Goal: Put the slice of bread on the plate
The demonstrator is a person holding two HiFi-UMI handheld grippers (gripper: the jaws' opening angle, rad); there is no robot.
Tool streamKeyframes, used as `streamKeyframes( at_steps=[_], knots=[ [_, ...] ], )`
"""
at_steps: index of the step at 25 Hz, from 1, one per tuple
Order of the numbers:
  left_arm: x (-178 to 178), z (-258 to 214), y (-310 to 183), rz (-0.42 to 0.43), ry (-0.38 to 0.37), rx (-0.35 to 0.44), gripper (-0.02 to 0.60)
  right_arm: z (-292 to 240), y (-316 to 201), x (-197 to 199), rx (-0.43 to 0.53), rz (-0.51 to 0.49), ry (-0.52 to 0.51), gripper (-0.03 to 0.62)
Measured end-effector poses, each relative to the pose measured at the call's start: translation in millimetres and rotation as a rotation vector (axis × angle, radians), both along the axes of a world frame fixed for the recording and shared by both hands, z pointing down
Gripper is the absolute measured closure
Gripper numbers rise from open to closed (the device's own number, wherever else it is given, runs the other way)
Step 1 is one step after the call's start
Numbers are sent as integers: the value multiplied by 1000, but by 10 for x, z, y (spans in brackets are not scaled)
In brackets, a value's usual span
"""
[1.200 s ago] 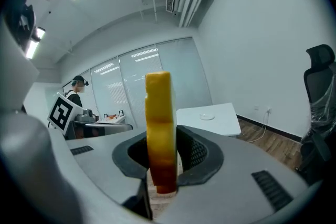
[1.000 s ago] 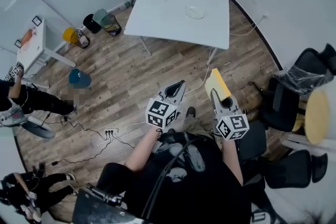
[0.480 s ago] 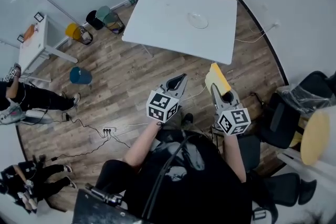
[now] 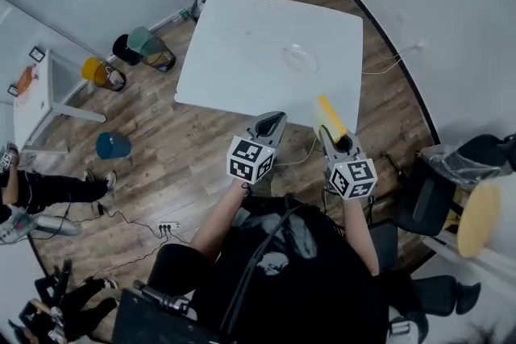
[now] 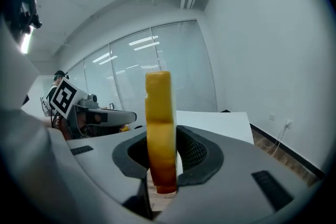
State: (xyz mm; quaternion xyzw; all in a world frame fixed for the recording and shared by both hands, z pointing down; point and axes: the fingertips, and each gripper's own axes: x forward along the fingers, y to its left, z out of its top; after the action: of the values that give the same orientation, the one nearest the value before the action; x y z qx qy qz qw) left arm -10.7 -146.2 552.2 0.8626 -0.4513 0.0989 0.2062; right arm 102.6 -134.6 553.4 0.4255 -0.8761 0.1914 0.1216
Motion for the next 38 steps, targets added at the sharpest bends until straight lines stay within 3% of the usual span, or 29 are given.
streamKeyframes(
  at_steps=[7,12,19,24,29,32,36,38],
  knots=[
    [-410,329,-1063,45,-37,19,574,343,-959,-483,-7,-7,157,500],
    [-490,663,-1460,42,-47,-51,574,819,-1340,-588,-30,-32,277,500],
    [-494,1143,-1867,4,-75,-121,574,1946,-2342,-490,-32,-107,704,500],
    [-520,1235,-1880,-23,-67,-163,574,2355,-2934,-529,-3,-181,1041,500],
    [-673,1455,-1620,-84,-49,-253,574,2589,-3080,-694,44,-330,1259,500],
    [-809,1532,-1522,-123,-36,-285,574,2687,-3040,-766,-18,-381,1266,499],
    [-849,1542,-1476,-146,-8,-298,574,2839,-2835,-833,-190,-493,1161,361],
    [-814,1520,-1476,-143,3,-301,574,2889,-2719,-839,-272,-549,1101,335]
  ],
)
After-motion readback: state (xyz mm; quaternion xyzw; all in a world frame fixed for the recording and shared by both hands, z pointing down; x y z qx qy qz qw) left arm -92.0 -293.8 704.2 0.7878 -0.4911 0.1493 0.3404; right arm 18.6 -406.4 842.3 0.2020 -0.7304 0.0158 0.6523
